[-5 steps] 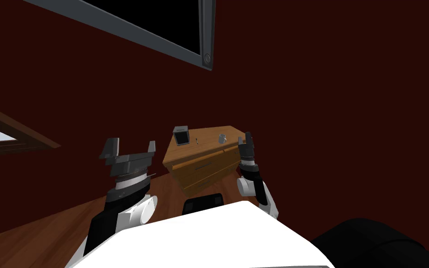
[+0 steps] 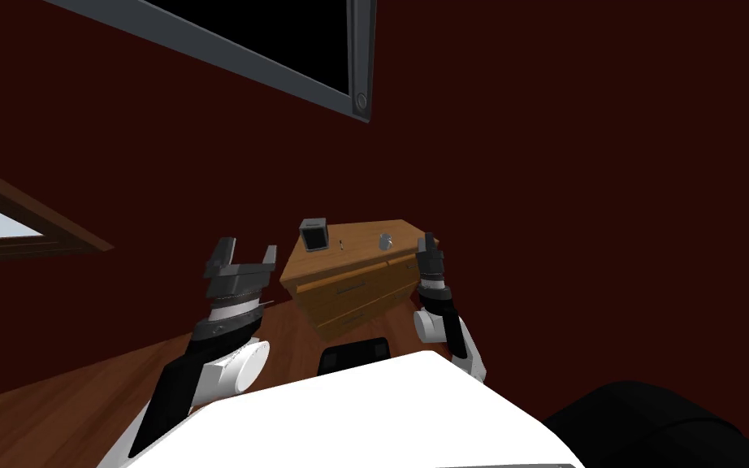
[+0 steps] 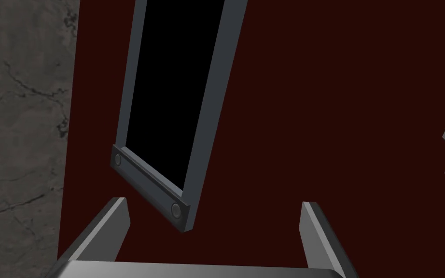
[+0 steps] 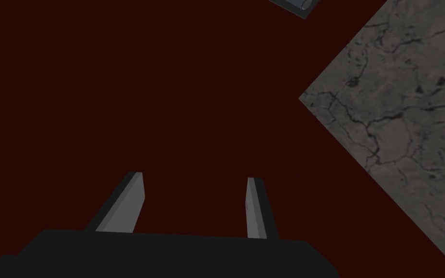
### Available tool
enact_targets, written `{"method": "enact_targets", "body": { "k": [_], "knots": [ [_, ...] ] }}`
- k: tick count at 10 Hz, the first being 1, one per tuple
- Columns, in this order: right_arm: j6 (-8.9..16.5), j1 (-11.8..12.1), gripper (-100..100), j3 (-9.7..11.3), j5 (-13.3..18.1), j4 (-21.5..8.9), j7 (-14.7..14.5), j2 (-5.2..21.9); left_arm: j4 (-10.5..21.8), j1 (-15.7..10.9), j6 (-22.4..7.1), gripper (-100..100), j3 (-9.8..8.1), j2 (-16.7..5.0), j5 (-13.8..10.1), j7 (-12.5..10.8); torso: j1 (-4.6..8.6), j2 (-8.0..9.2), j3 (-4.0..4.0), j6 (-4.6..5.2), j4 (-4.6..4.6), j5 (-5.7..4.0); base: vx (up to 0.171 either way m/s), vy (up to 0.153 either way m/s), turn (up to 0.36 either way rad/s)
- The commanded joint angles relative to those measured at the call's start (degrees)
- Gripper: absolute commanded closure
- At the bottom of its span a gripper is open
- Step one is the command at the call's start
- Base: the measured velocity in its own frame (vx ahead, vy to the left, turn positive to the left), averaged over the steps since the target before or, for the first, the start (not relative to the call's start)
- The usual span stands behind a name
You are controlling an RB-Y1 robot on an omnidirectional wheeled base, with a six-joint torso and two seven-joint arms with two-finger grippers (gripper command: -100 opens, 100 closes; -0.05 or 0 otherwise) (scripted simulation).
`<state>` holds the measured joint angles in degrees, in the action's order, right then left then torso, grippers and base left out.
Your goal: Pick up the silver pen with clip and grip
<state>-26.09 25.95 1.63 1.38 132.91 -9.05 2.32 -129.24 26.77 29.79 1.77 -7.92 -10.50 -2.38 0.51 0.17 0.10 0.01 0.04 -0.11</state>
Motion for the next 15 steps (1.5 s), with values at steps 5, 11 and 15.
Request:
{"method": "enact_targets", "body": {
  "k": [5,11,15],
  "knots": [
    [0.0,0.0,0,0.0,0.0,0.0,0.0,0.0,1.7,-3.5,-7.0,-100,0.27,-8.2,-6.5,3.5,-0.14,-0.06,-0.03,0.0,-0.01,0.03,-0.037,-0.101,0.037],
    [0.0,0.0,0,0.0,0.0,0.0,0.0,0.0,3.6,-7.6,-14.5,-100,0.9,-16.1,-12.9,6.9,-0.2,-0.14,-0.08,0.0,-0.03,0.04,-0.026,-0.075,0.013],
    [0.0,0.0,0,0.0,0.0,0.0,0.0,0.0,5.1,-10.8,-20.3,-100,1.6,-21.8,-17.4,9.2,-0.25,-0.1,-0.05,0.01,-0.02,0.05,-0.027,-0.065,-0.003]
  ]
}}
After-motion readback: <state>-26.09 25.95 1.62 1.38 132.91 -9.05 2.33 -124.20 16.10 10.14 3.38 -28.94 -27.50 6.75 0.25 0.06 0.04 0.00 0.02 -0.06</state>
